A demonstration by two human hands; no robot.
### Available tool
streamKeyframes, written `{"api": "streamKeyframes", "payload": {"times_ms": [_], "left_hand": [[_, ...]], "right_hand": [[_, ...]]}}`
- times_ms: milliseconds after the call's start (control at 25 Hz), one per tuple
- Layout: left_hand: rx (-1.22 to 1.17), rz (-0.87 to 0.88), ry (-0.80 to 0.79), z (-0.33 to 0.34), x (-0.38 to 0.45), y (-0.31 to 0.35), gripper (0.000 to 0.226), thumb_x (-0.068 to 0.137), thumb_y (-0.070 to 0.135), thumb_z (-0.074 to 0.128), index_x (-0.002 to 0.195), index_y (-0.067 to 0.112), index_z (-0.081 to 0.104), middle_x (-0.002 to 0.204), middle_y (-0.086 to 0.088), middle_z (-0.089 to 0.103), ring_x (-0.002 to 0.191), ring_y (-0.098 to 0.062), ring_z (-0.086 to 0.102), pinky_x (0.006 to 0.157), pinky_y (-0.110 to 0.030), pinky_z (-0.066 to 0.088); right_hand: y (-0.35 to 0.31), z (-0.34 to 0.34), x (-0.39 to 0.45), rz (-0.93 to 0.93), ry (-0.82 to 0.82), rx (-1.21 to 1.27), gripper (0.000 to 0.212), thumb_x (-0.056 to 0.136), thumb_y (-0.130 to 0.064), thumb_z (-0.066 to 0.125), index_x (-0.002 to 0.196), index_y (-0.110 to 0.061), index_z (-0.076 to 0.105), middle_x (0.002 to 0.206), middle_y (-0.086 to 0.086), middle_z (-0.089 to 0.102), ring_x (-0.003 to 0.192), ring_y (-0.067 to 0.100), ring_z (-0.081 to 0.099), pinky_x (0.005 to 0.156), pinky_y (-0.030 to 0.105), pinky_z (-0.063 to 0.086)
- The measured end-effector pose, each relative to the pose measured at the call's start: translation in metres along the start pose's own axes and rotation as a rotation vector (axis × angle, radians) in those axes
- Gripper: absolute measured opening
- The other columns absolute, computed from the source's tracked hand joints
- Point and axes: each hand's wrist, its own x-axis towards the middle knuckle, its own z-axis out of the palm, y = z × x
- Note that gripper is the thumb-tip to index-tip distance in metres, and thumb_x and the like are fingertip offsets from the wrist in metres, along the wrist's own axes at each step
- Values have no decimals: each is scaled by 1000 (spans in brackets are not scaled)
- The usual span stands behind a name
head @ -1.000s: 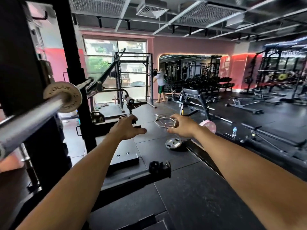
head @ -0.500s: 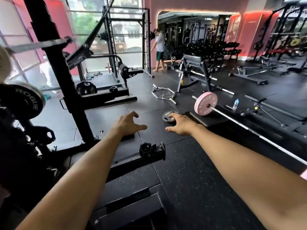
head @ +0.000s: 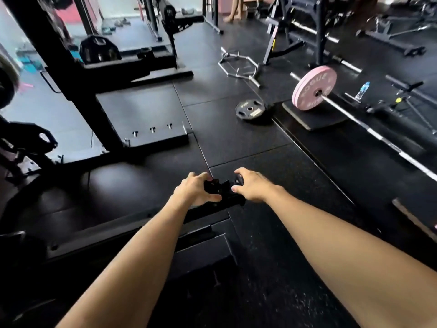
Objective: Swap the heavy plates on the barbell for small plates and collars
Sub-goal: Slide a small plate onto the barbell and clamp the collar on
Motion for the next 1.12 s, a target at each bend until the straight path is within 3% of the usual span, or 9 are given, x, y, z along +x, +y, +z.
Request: {"api": "streamKeyframes", "payload": {"times_ms": [160, 240, 360, 520, 640, 800, 920, 1000, 1120], "left_hand": [[114, 62, -12, 33, 20, -10, 55, 62, 49, 83, 109, 31, 61, 117, -4, 36, 103, -28, 51, 89, -46, 50], [88, 109, 20, 38, 23, -12, 32, 64, 39, 84, 86, 27, 64, 118, -6, 36, 96, -29, 53, 83, -44, 52], [0, 175, -26, 33, 20, -11, 36, 65, 31, 86, 63, 30, 50, 119, -4, 34, 86, -33, 58, 83, -41, 52], [-111, 232, -7, 14, -2, 2, 27, 69, 26, 85, 74, 25, 59, 124, 0, 29, 98, -27, 54, 94, -27, 43], [-150, 257, 26, -1, -38, 16, 29, 72, 17, 84, 70, 23, 56, 127, -5, 33, 110, -22, 47, 91, -14, 31], [-260, 299, 166, -17, -104, 35, 30, 74, 10, 82, 101, 6, 70, 128, -14, 44, 121, -25, 49, 103, -26, 38], [-338, 319, 153, -39, -175, 52, 19, 87, 11, 71, 105, 6, 66, 104, -6, 55, 89, -8, 57, 83, -19, 44], [-478, 317, 114, -52, -225, 62, 8, 93, 12, 63, 101, 9, 62, 89, -5, 58, 75, -6, 55, 74, -18, 44], [-726, 345, 148, -65, -284, 67, 32, 90, 26, 61, 115, 6, 59, 98, -9, 62, 91, -21, 59, 90, -37, 47]], "right_hand": [[10, 22, 28, 16, -68, -67, 51, 98, -31, 45, 147, -30, 32, 147, 12, 43, 131, 32, 44, 105, 41, 39], [11, 21, 32, 8, -81, -94, 51, 100, -28, 38, 150, -33, 29, 151, 14, 36, 135, 33, 40, 108, 42, 35], [7, 15, 28, -24, -127, -65, 52, 102, -20, 36, 152, -30, 25, 158, 11, 26, 142, 31, 30, 113, 41, 28], [5, -4, 3, -63, -63, 28, 48, 103, -22, 38, 150, -27, 31, 155, 9, 34, 140, 30, 34, 112, 38, 29], [4, -26, -33, -123, 11, 69, 45, 103, -24, 40, 147, -23, 39, 152, 9, 39, 138, 28, 38, 110, 33, 30], [2, -47, -97, -209, 99, 143, 41, 102, -23, 43, 142, -18, 47, 146, 8, 47, 132, 27, 45, 105, 31, 35], [-6, -62, -153, -251, 114, 377, 37, 100, -25, 48, 134, -11, 53, 132, 15, 58, 109, 33, 64, 79, 33, 52], [-16, -70, -190, -269, 96, 523, 25, 99, -30, 51, 107, -9, 62, 115, 20, 66, 92, 36, 70, 71, 40, 55], [-34, -85, -246, -307, 115, 681, 29, 98, -37, 50, 81, -16, 58, 93, 14, 67, 80, 29, 68, 63, 37, 56]]}}
